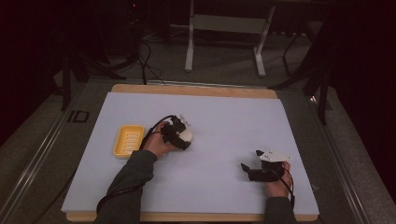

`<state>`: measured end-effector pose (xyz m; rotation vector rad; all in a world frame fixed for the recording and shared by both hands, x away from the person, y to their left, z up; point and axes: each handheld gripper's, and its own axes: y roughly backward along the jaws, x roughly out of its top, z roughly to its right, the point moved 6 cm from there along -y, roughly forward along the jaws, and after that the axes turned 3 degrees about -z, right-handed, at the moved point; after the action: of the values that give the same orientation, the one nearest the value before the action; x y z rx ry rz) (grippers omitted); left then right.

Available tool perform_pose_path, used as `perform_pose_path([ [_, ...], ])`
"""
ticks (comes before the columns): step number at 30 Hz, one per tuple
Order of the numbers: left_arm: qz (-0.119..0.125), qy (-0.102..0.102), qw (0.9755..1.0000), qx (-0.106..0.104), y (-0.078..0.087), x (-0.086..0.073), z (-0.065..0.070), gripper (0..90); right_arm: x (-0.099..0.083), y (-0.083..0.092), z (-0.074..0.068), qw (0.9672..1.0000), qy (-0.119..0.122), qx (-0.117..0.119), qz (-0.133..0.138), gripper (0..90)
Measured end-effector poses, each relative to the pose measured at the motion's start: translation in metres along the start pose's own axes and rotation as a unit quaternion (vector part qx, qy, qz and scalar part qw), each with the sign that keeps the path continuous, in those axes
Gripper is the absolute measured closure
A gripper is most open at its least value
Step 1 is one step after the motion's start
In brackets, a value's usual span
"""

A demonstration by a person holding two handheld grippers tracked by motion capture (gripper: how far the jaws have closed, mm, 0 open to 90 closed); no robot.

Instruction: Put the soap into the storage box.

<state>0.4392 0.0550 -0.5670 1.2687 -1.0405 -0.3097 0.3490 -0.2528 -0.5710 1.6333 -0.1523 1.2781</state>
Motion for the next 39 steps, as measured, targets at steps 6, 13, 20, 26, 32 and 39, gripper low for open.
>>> perform_pose_path([
  [6,-0.023,-0.024,0.9994,-0.009,0.008,-0.009,0.009,24.9,0.0,0.0,0.0,1.0,0.001,0.0,0.0,15.4],
  [13,-0.081,-0.066,0.9944,-0.016,0.015,-0.014,0.016,24.8,0.0,0.0,0.0,1.0,0.003,0.0,-0.002,15.4],
  [20,-0.116,-0.072,0.99,-0.035,0.011,-0.011,0.015,22.8,0.0,0.0,-0.001,1.0,0.002,0.0,-0.003,15.4],
  [26,-0.143,-0.082,0.9856,-0.039,0.008,-0.005,0.016,22.3,0.0,-0.001,-0.001,1.0,0.004,0.001,-0.003,15.4],
  [32,-0.162,-0.099,0.9809,-0.042,0.007,0.001,0.016,24.5,0.0,-0.001,-0.001,1.0,0.005,0.002,-0.004,15.4],
  [39,-0.183,-0.097,0.9769,-0.052,0.005,0.004,0.015,24.6,0.0,-0.001,-0.001,1.0,0.006,0.003,-0.005,15.4],
])
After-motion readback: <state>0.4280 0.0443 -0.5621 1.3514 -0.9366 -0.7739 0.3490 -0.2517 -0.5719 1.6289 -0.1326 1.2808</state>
